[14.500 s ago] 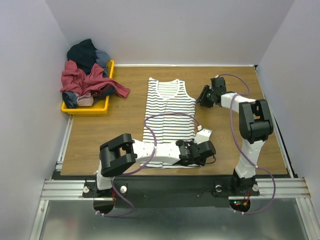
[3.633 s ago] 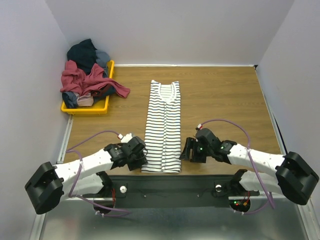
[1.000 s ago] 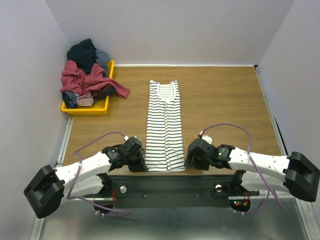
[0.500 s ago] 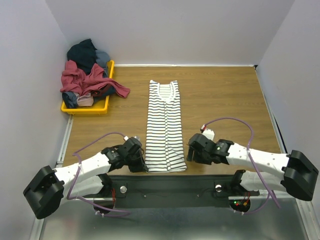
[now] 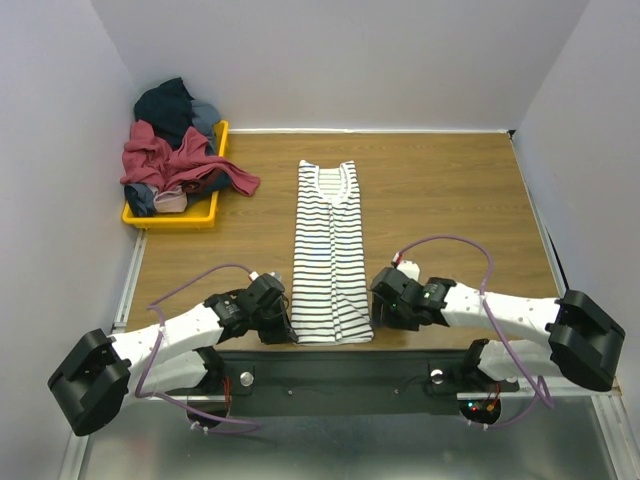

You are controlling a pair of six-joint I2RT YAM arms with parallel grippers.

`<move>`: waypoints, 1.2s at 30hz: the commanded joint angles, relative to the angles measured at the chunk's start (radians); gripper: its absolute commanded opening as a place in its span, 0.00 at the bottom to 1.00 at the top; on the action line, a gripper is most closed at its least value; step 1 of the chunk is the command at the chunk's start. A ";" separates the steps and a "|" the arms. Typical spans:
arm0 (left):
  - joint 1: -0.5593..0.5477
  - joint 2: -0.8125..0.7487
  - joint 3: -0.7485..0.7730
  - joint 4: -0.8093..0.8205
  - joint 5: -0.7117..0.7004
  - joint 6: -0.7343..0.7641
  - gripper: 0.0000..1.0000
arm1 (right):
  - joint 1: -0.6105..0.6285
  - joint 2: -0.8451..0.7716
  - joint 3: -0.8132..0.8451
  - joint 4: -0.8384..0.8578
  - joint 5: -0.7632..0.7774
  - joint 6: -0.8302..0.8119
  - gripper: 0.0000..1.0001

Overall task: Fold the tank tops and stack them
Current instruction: Fold the tank top

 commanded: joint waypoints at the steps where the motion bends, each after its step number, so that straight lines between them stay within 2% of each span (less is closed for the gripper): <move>1: 0.000 0.002 0.011 -0.003 -0.011 0.019 0.05 | 0.035 -0.004 0.007 0.058 -0.018 0.008 0.71; 13: -0.001 -0.005 0.025 -0.024 -0.026 0.020 0.07 | 0.071 -0.019 -0.031 0.052 -0.009 0.028 0.72; 29: 0.000 -0.001 0.031 -0.034 -0.035 0.026 0.08 | 0.072 -0.096 0.012 0.072 0.001 0.027 0.65; 36: 0.000 0.004 0.035 -0.034 -0.034 0.032 0.08 | 0.072 -0.011 0.000 0.087 -0.026 0.037 0.64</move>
